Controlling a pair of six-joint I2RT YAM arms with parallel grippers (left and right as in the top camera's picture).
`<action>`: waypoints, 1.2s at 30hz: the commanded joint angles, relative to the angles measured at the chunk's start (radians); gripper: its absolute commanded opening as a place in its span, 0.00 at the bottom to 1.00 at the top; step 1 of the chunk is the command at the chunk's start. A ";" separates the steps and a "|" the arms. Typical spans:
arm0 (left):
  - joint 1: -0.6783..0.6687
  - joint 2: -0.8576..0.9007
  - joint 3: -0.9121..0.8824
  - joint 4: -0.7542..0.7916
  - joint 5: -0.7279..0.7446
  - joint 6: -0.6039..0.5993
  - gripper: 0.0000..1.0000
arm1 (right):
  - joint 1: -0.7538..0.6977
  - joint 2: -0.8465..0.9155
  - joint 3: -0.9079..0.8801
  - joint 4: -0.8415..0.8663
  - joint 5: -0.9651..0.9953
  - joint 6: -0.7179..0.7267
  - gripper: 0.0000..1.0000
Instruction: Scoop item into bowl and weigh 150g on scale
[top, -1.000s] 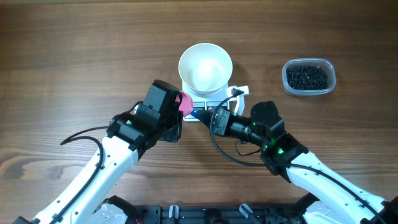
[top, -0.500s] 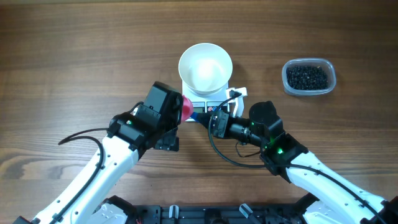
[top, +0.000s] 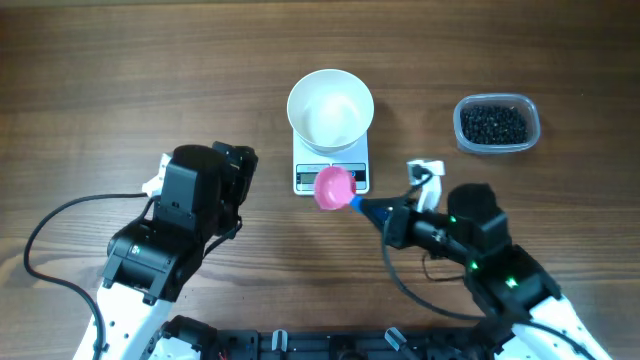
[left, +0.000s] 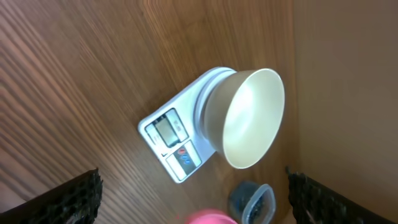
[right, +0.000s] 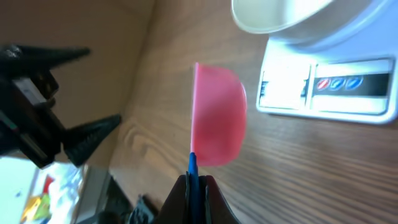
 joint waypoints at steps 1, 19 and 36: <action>0.001 0.026 0.016 -0.077 0.000 0.042 1.00 | -0.075 -0.166 0.023 -0.168 0.133 -0.032 0.04; -0.307 0.288 0.016 0.192 -0.164 0.472 0.04 | -0.296 -0.304 0.188 -0.378 0.430 -0.032 0.04; -0.413 0.743 0.016 0.643 -0.199 0.610 0.04 | -0.296 -0.267 0.188 -0.378 0.429 -0.032 0.04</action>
